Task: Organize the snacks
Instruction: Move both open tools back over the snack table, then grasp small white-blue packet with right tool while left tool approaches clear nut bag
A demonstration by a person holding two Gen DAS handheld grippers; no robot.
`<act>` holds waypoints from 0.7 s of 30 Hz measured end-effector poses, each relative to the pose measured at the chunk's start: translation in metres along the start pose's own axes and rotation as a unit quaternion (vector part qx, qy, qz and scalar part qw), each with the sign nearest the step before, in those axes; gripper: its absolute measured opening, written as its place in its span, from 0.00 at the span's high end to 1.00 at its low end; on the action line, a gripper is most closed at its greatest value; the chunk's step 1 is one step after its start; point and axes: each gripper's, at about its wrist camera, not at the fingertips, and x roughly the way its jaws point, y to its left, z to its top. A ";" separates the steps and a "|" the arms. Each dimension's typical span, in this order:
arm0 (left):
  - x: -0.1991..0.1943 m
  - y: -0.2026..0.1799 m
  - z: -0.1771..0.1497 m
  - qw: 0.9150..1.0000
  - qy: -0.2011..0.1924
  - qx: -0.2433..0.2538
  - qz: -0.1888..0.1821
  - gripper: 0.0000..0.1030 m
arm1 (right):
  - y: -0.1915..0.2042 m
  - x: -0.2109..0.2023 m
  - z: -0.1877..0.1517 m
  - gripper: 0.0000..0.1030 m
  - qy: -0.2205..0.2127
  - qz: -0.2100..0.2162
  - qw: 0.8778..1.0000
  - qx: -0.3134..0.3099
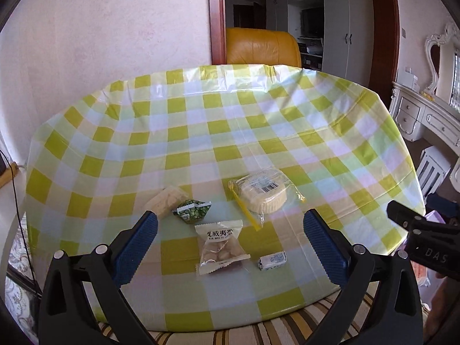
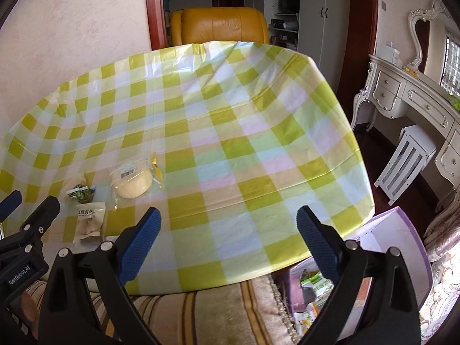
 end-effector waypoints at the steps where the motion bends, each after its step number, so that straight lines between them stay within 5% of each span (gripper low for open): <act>1: 0.002 0.009 -0.002 1.000 0.010 -0.014 -0.017 0.04 | 0.008 0.003 -0.003 0.07 0.009 0.007 1.000 -0.006; 11: 0.028 0.070 -0.027 0.988 0.078 -0.131 -0.038 0.06 | 0.049 0.034 -0.014 0.07 0.079 0.050 0.994 -0.049; 21: 0.053 0.103 -0.049 0.968 0.146 -0.192 -0.071 0.34 | 0.086 0.058 -0.023 0.08 0.127 0.102 0.981 -0.106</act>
